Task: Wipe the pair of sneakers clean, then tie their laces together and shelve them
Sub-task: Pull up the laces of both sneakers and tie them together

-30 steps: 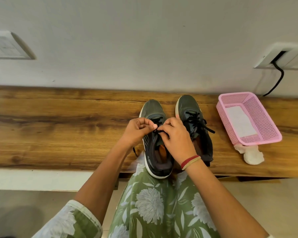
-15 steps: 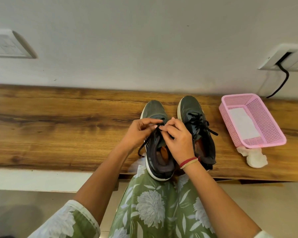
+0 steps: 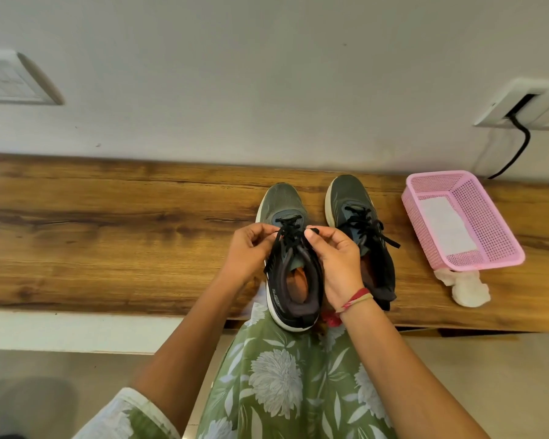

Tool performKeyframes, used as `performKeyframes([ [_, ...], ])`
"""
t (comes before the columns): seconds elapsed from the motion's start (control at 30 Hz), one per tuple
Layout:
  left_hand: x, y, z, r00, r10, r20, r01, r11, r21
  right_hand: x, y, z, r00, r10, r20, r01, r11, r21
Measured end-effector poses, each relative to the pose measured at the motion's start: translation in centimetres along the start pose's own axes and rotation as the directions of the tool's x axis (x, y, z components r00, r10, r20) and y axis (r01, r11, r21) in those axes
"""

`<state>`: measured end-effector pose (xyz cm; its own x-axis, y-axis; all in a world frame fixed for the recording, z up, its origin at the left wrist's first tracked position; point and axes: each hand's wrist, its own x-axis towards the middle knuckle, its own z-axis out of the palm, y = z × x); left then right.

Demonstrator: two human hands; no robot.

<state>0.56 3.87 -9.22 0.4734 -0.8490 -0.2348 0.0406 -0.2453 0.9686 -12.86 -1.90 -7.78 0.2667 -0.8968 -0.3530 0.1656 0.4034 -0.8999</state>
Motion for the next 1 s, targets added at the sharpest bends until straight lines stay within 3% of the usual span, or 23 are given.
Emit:
performKeyframes([
  [0.1,-0.4,0.0,0.2,0.998,0.018,-0.053,-0.016,0.999,0.042,0.0,-0.5,0.1,0.998,0.056,-0.028,-0.054,0.996,0.067],
  [0.27,-1.0,-0.6,-0.9,0.991,0.018,-0.135,-0.007,0.996,0.083,0.7,-1.1,-0.7,0.99,-0.016,-0.14,0.005,0.997,-0.078],
  [0.43,-1.2,-0.8,-1.5,0.986,-0.035,-0.161,0.048,0.996,0.081,0.4,-0.2,-1.1,0.97,0.034,-0.239,-0.051,0.996,-0.067],
  [0.57,-1.0,-0.8,-1.1,0.99,-0.075,-0.122,0.088,0.991,0.103,0.4,-0.1,-1.0,0.987,0.055,-0.152,-0.068,0.994,-0.085],
  [0.7,-1.6,-0.4,-1.0,0.993,-0.09,-0.081,0.093,0.995,0.031,0.4,-0.3,-1.1,0.993,-0.055,-0.109,0.035,0.985,-0.17],
  [0.83,-1.9,0.1,-1.3,0.975,-0.093,-0.202,0.081,0.994,-0.067,0.6,-0.2,-1.2,0.959,-0.049,-0.28,0.025,0.996,-0.089],
  [1.0,-2.1,0.3,-1.2,0.963,-0.16,-0.217,0.136,0.983,-0.123,-0.4,0.6,-0.4,0.971,0.044,-0.233,-0.041,0.999,0.017],
])
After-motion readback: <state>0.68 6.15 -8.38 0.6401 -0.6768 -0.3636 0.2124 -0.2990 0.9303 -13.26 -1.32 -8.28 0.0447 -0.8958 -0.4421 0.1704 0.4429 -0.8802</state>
